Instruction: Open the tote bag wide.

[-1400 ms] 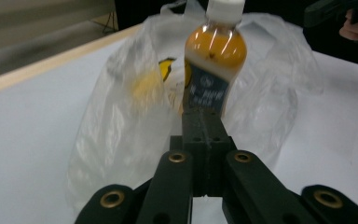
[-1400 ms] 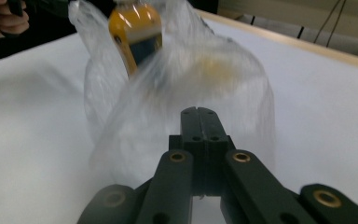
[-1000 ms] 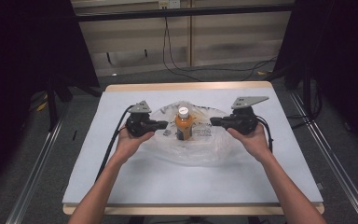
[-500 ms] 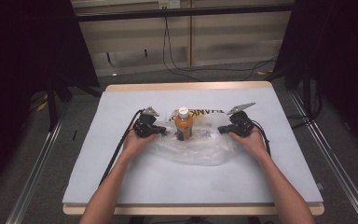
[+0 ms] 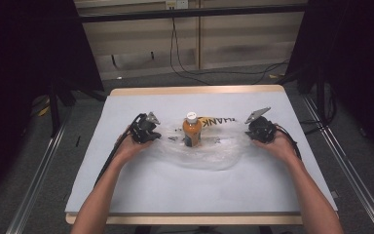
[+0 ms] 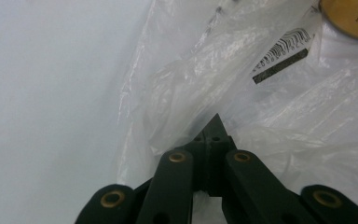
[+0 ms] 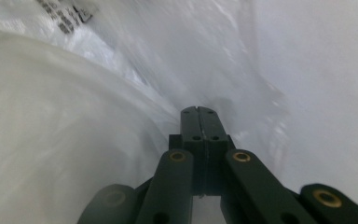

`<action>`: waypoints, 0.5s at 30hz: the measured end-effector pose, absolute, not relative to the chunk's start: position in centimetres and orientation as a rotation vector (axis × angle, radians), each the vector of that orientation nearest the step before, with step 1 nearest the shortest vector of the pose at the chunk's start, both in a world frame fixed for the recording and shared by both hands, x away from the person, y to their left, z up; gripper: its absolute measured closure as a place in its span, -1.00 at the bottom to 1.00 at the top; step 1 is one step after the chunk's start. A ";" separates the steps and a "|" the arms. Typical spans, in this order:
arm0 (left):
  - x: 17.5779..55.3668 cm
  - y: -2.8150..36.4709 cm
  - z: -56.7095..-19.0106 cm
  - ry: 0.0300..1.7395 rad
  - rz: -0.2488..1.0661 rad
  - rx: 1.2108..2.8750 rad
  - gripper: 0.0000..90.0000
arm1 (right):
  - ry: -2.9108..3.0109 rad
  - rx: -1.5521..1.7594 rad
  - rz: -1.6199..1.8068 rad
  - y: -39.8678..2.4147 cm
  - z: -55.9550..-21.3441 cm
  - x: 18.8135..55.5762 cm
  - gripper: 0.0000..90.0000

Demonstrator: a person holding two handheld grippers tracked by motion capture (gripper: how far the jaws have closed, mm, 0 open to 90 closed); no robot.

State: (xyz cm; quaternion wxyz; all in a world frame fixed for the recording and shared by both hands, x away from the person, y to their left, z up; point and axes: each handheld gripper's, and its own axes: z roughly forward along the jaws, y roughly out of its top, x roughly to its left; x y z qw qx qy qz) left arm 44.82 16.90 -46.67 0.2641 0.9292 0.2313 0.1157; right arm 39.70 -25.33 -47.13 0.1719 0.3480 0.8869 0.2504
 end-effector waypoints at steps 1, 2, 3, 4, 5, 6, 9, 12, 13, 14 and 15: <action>44.7 17.2 -46.7 0.648 0.297 2.493 1.00 | 2.523 0.980 0.718 -25.7 -47.1 39.7 1.00; 44.7 17.8 -46.7 0.660 0.282 2.480 1.00 | 2.522 0.988 0.726 -26.0 -47.1 39.5 1.00; 44.7 18.1 -46.7 0.645 0.277 2.500 1.00 | 2.512 0.994 0.722 -26.4 -47.2 39.2 1.00; 44.5 18.3 -46.8 0.670 0.287 2.474 1.00 | 2.507 0.994 0.720 -26.5 -47.2 39.1 1.00; 44.5 18.6 -46.7 0.669 0.294 2.489 1.00 | 2.501 0.994 0.724 -26.8 -47.2 38.8 1.00; 44.5 18.9 -46.7 0.693 0.271 2.475 1.00 | 2.500 1.005 0.727 -27.0 -47.2 38.7 1.00; 44.5 18.9 -46.8 0.716 0.268 2.454 1.00 | 2.487 1.049 0.743 -27.1 -47.2 38.7 1.00; 43.9 18.4 -46.5 0.729 0.264 2.389 1.00 | 2.474 1.065 0.790 -26.6 -47.0 39.0 1.00; 43.8 18.5 -46.2 0.688 0.272 2.401 1.00 | 2.467 1.065 0.812 -26.6 -46.8 39.0 1.00; 43.5 18.4 -45.7 0.670 0.246 2.378 1.00 | 2.451 1.073 0.845 -26.6 -46.4 39.0 1.00; 43.3 18.3 -45.5 0.671 0.260 2.357 1.00 | 2.443 1.058 0.876 -26.6 -45.7 39.2 1.00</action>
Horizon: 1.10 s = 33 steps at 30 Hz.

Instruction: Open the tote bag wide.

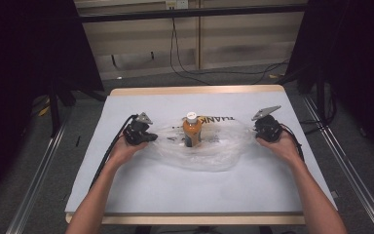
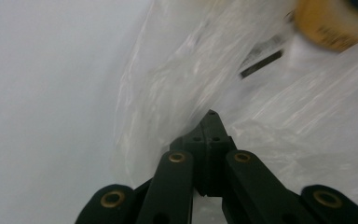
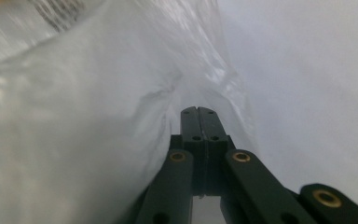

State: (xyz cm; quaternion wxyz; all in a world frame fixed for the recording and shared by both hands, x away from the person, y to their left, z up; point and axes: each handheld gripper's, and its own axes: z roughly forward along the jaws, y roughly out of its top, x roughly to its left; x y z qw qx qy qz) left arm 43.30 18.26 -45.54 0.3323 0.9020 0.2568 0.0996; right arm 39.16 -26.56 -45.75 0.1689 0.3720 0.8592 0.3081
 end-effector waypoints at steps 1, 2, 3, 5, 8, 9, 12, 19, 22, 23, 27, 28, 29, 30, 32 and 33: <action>43.0 18.2 -45.1 0.649 0.253 2.333 1.00 | 2.434 1.059 0.890 -26.5 -45.3 39.2 1.00; 42.9 18.2 -44.7 0.623 0.249 2.342 1.00 | 2.418 1.049 0.920 -26.4 -44.6 39.2 1.00; 42.6 18.0 -44.4 0.626 0.245 2.307 1.00 | 2.419 1.047 0.949 -26.4 -44.1 39.2 1.00; 42.3 17.9 -43.7 0.595 0.254 2.310 1.00 | 2.394 1.043 1.009 -26.2 -43.0 39.3 1.00; 41.7 17.4 -42.7 0.556 0.243 2.300 1.00 | 2.367 1.022 1.097 -25.7 -41.5 39.7 1.00; 41.6 17.2 -42.3 0.535 0.233 2.297 1.00 | 2.366 1.007 1.115 -25.4 -41.0 39.8 1.00; 40.9 16.1 -41.4 0.490 0.232 2.289 1.00 | 2.388 0.964 1.141 -24.0 -39.9 40.3 1.00; 41.0 12.7 -42.7 0.473 0.201 2.374 1.00 | 2.571 0.847 1.109 -18.4 -39.9 42.0 1.00; 41.3 11.8 -44.2 0.499 0.165 2.389 1.00 | 2.656 0.836 1.032 -16.5 -41.8 43.2 1.00; 41.5 11.7 -44.5 0.459 0.161 2.426 1.00 | 2.679 0.839 1.015 -16.0 -42.6 43.5 1.00; 40.7 10.8 -45.8 0.461 0.121 2.420 1.00 | 2.764 0.876 0.952 -14.4 -45.0 44.8 1.00; 40.3 10.7 -46.0 0.450 0.115 2.427 1.00 | 2.778 0.889 0.943 -14.0 -45.5 45.1 1.00; 40.0 10.6 -46.2 0.437 0.102 2.436 1.00 | 2.789 0.885 0.936 -13.6 -45.9 45.5 1.00; 39.7 10.6 -46.4 0.433 0.092 2.440 1.00 | 2.803 0.891 0.925 -13.3 -46.3 45.7 1.00; 39.1 10.7 -46.7 0.414 0.079 2.447 1.00 | 2.809 0.906 0.894 -12.5 -46.9 46.3 1.00; 38.7 10.7 -46.9 0.406 0.074 2.449 1.00 | 2.810 0.904 0.893 -12.2 -47.0 46.6 1.00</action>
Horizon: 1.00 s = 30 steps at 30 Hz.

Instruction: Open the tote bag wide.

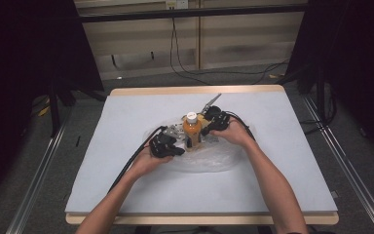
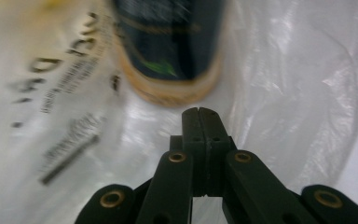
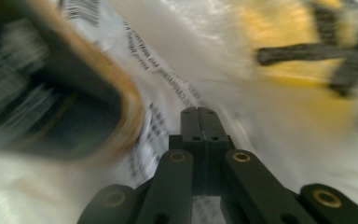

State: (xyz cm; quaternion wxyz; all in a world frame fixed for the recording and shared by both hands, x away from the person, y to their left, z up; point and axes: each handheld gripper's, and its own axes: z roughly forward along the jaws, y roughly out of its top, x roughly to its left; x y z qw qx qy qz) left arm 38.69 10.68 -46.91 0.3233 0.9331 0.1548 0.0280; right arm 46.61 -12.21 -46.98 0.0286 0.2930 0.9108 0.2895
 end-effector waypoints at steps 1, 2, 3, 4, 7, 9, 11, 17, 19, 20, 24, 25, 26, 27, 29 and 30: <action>38.2 10.7 -47.0 0.388 0.069 2.448 1.00 | 2.794 0.917 0.886 -11.9 -46.9 46.9 1.00; 38.0 10.6 -47.0 0.377 0.066 2.451 1.00 | 2.782 0.926 0.872 -11.6 -47.0 47.4 1.00; 37.6 10.6 -47.0 0.357 0.050 2.454 1.00 | 2.775 0.932 0.866 -11.4 -47.0 47.6 1.00; 37.0 10.5 -47.0 0.346 0.056 2.453 1.00 | 2.759 0.951 0.854 -11.2 -46.9 47.9 1.00; 35.5 10.3 -46.9 0.286 0.045 2.472 1.00 | 2.722 0.980 0.811 -10.7 -46.9 48.7 1.00; 34.6 10.4 -46.8 0.260 0.040 2.484 1.00 | 2.706 1.002 0.805 -10.6 -46.9 49.3 1.00; 33.8 10.5 -46.8 0.238 0.045 2.489 1.00 | 2.678 1.041 0.798 -10.7 -46.9 49.7 1.00; 31.4 10.7 -46.8 0.160 0.015 2.478 1.00 | 2.622 1.115 0.803 -10.9 -47.1 50.9 1.00; 30.9 10.9 -46.6 0.123 -0.036 2.495 1.00 | 2.608 1.129 0.813 -11.0 -47.2 51.2 1.00; 30.5 10.9 -46.6 0.117 -0.042 2.492 1.00 | 2.600 1.133 0.811 -11.0 -47.2 51.4 1.00; 29.4 11.1 -46.6 0.082 -0.054 2.492 1.00 | 2.586 1.139 0.785 -11.0 -47.2 52.0 1.00; 29.2 11.1 -46.7 0.090 -0.041 2.482 1.00 | 2.573 1.138 0.780 -10.9 -47.2 52.1 1.00; 29.2 11.1 -46.6 0.067 -0.050 2.491 1.00 | 2.564 1.148 0.780 -10.9 -47.2 52.1 1.00; 28.9 11.1 -46.6 0.077 -0.030 2.490 1.00 | 2.558 1.152 0.785 -11.0 -47.2 52.2 1.00; 28.8 11.2 -46.6 0.062 -0.057 2.483 1.00 | 2.539 1.170 0.779 -11.1 -47.3 52.3 1.00; 28.7 11.3 -46.6 0.068 -0.047 2.489 1.00 | 2.527 1.175 0.785 -11.2 -47.3 52.5 1.00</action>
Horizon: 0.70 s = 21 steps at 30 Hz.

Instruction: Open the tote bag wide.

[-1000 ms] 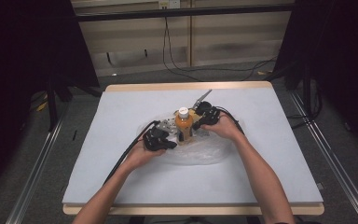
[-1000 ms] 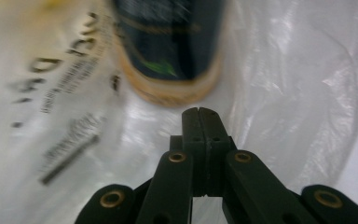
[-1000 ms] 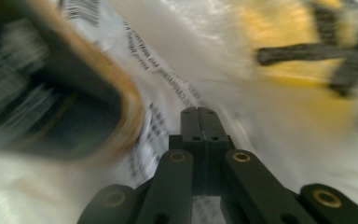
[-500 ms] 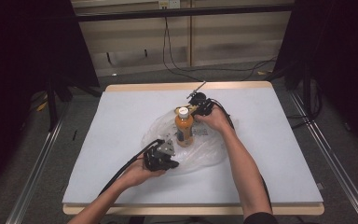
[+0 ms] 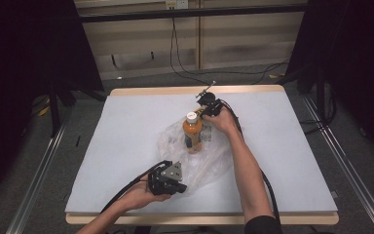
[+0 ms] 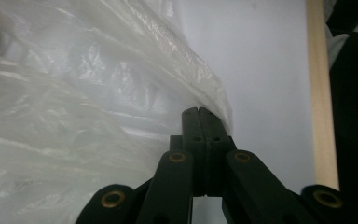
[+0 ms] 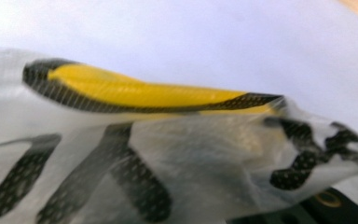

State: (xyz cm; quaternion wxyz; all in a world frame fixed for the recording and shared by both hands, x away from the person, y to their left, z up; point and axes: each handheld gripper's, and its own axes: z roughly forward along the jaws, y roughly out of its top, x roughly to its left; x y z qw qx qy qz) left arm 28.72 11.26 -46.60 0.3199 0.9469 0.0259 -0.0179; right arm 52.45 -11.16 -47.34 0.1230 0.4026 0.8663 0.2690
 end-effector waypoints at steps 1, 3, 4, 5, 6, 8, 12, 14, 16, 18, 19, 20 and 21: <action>28.6 11.3 -46.5 0.049 -0.081 2.491 1.00 | 2.516 1.184 0.783 -11.3 -47.4 52.6 1.00; 28.0 11.4 -46.6 0.045 -0.027 2.480 1.00 | 2.479 1.188 0.729 -11.1 -47.3 52.7 1.00; 28.0 11.5 -46.5 0.050 -0.060 2.491 1.00 | 2.482 1.175 0.727 -11.1 -47.4 52.7 1.00; 28.2 11.6 -46.7 0.066 -0.049 2.473 1.00 | 2.483 1.165 0.729 -11.2 -47.4 52.7 1.00; 28.4 11.8 -46.6 0.073 -0.075 2.478 1.00 | 2.480 1.179 0.732 -11.1 -47.3 52.7 1.00; 28.8 12.0 -46.5 0.089 -0.055 2.457 1.00 | 2.492 1.179 0.761 -11.2 -47.3 52.5 1.00; 29.8 12.7 -45.1 0.158 -0.082 2.337 1.00 | 2.524 1.097 0.883 -11.3 -46.0 51.5 1.00; 30.3 12.8 -44.1 0.169 -0.044 2.304 1.00 | 2.515 1.056 0.966 -11.6 -44.6 50.8 1.00; 30.8 13.0 -43.1 0.193 -0.024 2.258 1.00 | 2.509 1.044 1.044 -12.1 -43.3 49.9 1.00; 31.3 13.3 -42.0 0.209 0.001 2.225 1.00 | 2.495 1.019 1.096 -12.8 -42.3 48.9 1.00; 31.7 13.3 -41.6 0.217 0.010 2.209 1.00 | 2.489 1.010 1.106 -13.2 -41.9 48.4 1.00; 32.2 13.3 -41.4 0.230 0.022 2.202 1.00 | 2.489 0.998 1.130 -13.6 -41.7 47.9 1.00; 32.7 13.2 -41.3 0.239 0.032 2.198 1.00 | 2.488 0.997 1.147 -14.0 -41.4 47.4 1.00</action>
